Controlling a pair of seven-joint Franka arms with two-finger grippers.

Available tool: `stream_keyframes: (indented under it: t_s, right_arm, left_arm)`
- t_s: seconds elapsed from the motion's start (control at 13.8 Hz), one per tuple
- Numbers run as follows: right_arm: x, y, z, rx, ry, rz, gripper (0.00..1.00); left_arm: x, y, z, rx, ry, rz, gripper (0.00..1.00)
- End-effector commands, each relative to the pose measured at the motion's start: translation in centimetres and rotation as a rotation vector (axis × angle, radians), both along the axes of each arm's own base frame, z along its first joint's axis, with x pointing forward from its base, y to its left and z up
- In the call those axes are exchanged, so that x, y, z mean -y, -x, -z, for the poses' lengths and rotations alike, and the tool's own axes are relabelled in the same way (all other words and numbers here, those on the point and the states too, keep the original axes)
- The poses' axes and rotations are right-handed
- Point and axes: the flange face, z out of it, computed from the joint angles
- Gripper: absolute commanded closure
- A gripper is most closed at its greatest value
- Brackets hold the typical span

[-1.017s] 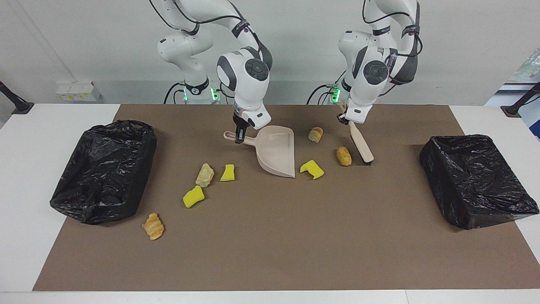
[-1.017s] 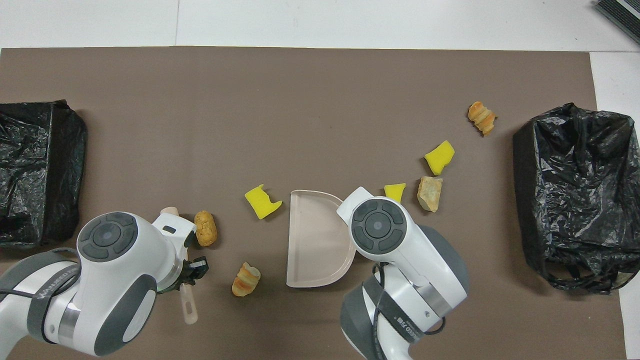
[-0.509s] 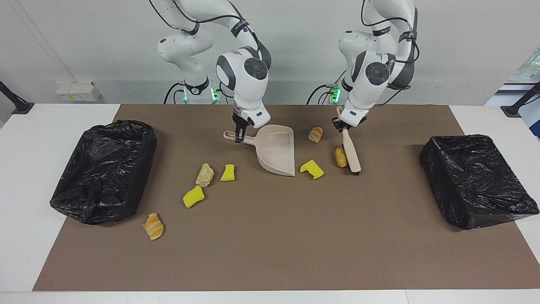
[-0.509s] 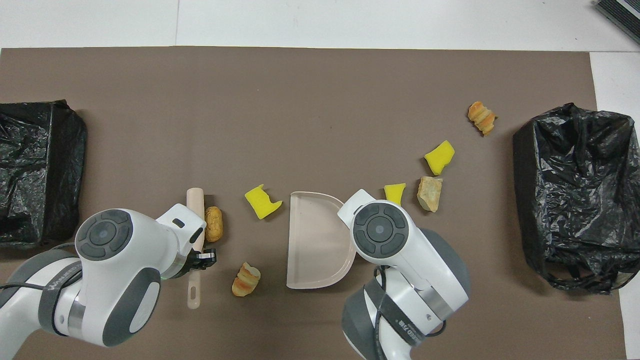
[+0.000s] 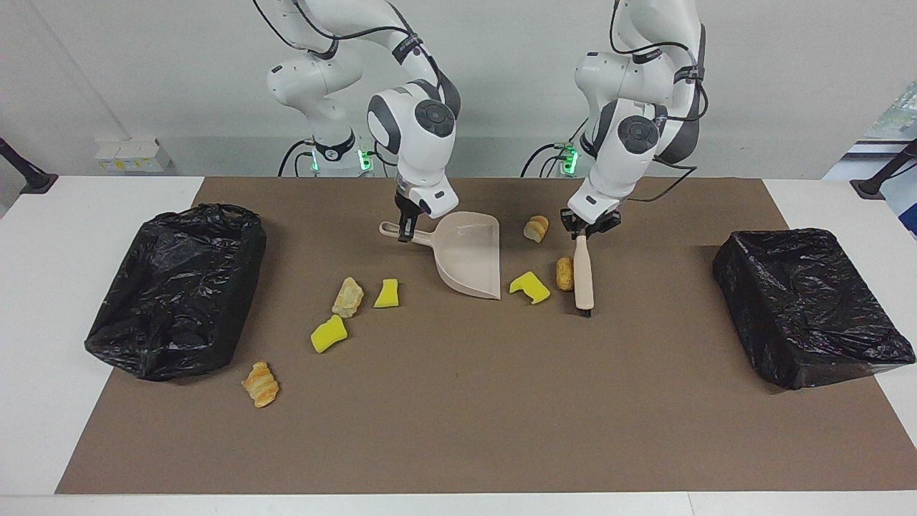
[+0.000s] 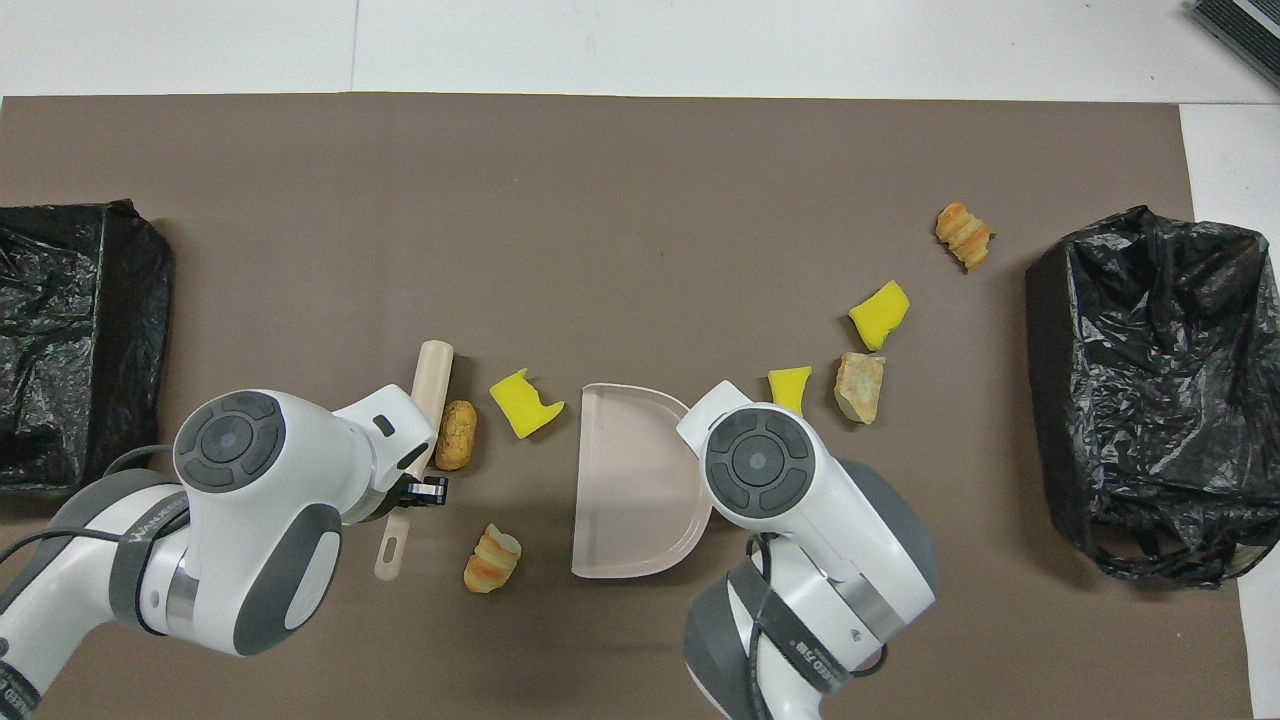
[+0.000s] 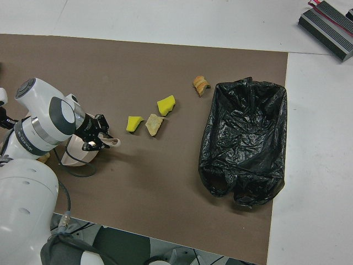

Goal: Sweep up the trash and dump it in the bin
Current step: 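Sweep the sponge and bread toward the dustpan with the left gripper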

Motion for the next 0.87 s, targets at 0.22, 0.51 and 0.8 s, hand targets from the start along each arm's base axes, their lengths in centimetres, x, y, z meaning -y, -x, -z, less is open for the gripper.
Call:
stream_keyframes:
  t_s: [0.22,0.51,0.8]
  right_arm:
    - [0.3,0.5,0.2,0.007,-0.003,0.015,1.0]
    - [0.3,0.5,0.2,0.005,-0.004,0.017,1.0]
    - [0.5,0.7,0.3,-0.004,0.003,0.023,1.0]
  left_arm:
    - [5.9,1.0,-1.1,0.029,0.03,0.114,1.0]
    - [11.7,5.1,-1.7,0.012,0.041,0.11,1.0]
    - [17.1,8.6,-3.8,0.011,0.067,0.067,1.0]
